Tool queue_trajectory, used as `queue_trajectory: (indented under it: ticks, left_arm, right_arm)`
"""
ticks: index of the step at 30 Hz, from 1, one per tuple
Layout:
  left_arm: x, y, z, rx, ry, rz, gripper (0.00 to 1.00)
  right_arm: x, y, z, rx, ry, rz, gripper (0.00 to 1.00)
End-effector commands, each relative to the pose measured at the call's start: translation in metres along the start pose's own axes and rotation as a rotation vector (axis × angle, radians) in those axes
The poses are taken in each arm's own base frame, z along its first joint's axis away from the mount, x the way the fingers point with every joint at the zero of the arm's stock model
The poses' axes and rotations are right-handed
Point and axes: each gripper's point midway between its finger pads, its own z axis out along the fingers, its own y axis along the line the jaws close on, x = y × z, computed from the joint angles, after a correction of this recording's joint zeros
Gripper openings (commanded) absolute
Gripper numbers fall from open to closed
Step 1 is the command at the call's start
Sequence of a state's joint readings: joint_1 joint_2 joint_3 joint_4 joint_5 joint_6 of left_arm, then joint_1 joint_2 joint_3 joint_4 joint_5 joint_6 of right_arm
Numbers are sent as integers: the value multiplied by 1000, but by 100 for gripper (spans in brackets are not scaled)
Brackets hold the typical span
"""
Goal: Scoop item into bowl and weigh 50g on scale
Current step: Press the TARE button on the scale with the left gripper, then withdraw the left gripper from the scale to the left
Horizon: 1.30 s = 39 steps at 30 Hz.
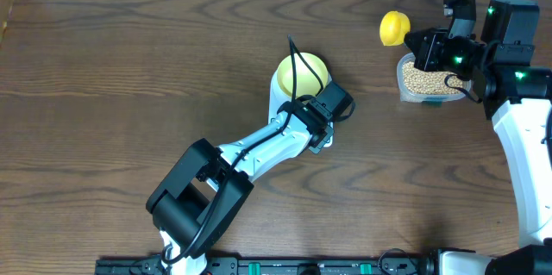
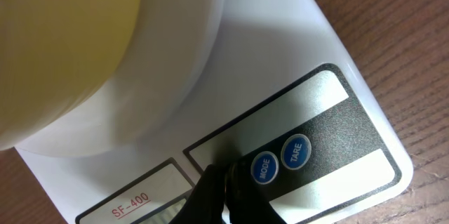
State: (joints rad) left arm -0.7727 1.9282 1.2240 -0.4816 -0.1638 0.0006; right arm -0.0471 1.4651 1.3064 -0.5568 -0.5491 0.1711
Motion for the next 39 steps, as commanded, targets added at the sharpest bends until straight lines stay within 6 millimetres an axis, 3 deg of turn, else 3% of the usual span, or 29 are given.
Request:
queue_trajectory:
  ticks: [1, 8, 16, 22, 26, 30, 31, 34, 39]
  left_arm:
    - [19, 0, 11, -5, 50, 17, 8]
    - [13, 2, 5, -12, 23, 11, 8]
    - [-23, 13, -54, -1, -149, -29, 8]
    - [-37, 21, -92, 5, -252, -53, 8]
    - [-42, 28, -107, 4, -292, -75, 8]
    - [-45, 61, -119, -27, -329, -149, 8]
    - [-46, 84, -125, -51, -350, -201, 8]
    - [-48, 126, -136, -100, -401, -292, 8]
    - [-47, 184, -142, -175, -455, -414, 8]
  right_arm:
    - [-8, 5, -4, -7, -20, -31, 1]
    - [-8, 5, -4, -8, -21, -31, 1]
    - [-11, 6, -4, -9, -31, -37, 1]
    - [-11, 5, -4, -8, -31, -35, 1]
    - [-11, 5, -4, -8, -31, -35, 1]
    - [-13, 5, -4, -9, -40, -40, 1]
    - [-13, 6, -4, -10, -40, -41, 1]
    - [-12, 6, -4, -9, -38, -39, 1]
    - [-16, 3, -4, 12, -53, -47, 1]
